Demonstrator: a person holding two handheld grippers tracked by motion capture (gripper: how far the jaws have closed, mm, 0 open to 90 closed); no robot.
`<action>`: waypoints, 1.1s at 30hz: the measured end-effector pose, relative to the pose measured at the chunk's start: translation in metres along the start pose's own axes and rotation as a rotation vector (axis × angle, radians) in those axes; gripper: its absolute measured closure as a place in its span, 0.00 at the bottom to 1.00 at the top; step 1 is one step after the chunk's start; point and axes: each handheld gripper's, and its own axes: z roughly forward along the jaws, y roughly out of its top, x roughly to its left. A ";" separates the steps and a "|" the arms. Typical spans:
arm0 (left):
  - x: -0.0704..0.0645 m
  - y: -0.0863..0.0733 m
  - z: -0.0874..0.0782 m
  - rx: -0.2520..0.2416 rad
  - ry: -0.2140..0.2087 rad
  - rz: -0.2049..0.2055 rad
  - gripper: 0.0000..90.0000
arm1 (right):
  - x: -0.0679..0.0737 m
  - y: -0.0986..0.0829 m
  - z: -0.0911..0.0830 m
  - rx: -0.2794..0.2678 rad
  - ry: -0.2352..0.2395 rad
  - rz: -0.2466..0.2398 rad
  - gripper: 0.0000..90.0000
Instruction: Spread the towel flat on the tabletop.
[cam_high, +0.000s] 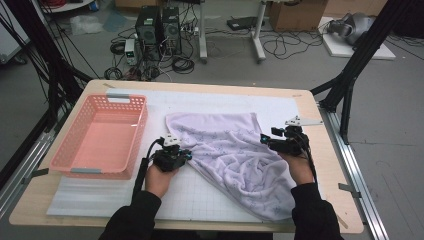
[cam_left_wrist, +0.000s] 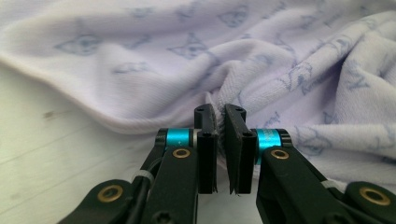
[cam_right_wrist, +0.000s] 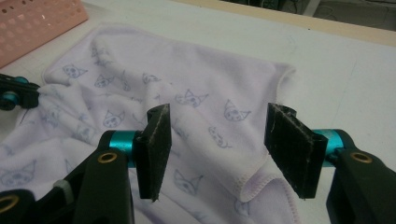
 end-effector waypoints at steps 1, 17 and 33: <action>0.004 0.000 -0.001 -0.002 0.011 -0.009 0.93 | -0.001 0.000 -0.001 0.002 0.001 0.008 0.45; 0.043 -0.002 -0.018 -0.098 0.188 -0.142 0.58 | 0.001 -0.014 0.023 0.127 -0.004 -0.007 0.45; 0.028 -0.015 -0.028 -0.135 0.057 -0.135 0.51 | 0.012 -0.026 0.051 0.270 -0.127 -0.203 0.95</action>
